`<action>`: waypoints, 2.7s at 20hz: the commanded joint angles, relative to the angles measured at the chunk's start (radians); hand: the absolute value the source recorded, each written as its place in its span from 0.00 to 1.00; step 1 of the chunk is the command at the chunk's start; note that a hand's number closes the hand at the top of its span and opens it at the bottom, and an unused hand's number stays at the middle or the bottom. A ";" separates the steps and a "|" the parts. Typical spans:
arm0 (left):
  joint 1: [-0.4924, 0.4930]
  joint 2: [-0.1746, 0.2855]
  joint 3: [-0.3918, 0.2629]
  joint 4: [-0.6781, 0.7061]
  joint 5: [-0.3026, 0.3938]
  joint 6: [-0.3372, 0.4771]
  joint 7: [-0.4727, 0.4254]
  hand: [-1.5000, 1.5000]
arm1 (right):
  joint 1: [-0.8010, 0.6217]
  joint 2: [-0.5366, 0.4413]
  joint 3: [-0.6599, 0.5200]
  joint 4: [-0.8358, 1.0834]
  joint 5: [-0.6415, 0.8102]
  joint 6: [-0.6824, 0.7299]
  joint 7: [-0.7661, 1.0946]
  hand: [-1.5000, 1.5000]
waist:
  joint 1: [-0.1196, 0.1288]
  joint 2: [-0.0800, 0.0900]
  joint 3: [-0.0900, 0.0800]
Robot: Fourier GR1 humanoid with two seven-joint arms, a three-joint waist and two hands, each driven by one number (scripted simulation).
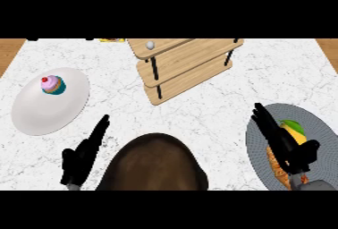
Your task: Pick the lemon from the placemat and place it in the tiered shelf
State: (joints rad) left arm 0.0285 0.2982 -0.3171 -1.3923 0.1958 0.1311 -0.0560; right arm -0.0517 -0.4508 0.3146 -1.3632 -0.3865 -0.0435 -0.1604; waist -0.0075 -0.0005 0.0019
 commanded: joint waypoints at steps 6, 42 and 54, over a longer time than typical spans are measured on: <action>0.022 0.050 0.155 0.028 0.103 0.051 0.139 0.50 | -0.139 -0.381 -0.385 0.047 -0.081 0.202 -0.229 1.00 | 0.000 0.003 0.004; -0.005 0.023 0.199 -0.011 0.110 0.008 0.296 0.50 | -0.207 -0.545 -0.207 -0.062 0.223 0.427 0.317 0.00 | 0.008 -0.003 -0.003; -0.028 0.012 0.242 0.031 0.093 -0.043 0.291 0.50 | -0.105 -0.455 -0.173 -0.207 0.425 0.434 0.453 0.00 | 0.005 -0.001 -0.002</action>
State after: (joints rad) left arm -0.0368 0.3037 -0.0814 -1.3825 0.2998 0.1083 0.2282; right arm -0.1913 -0.9473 0.1305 -1.5014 -0.0176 0.4144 0.2209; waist -0.0029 -0.0066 0.0043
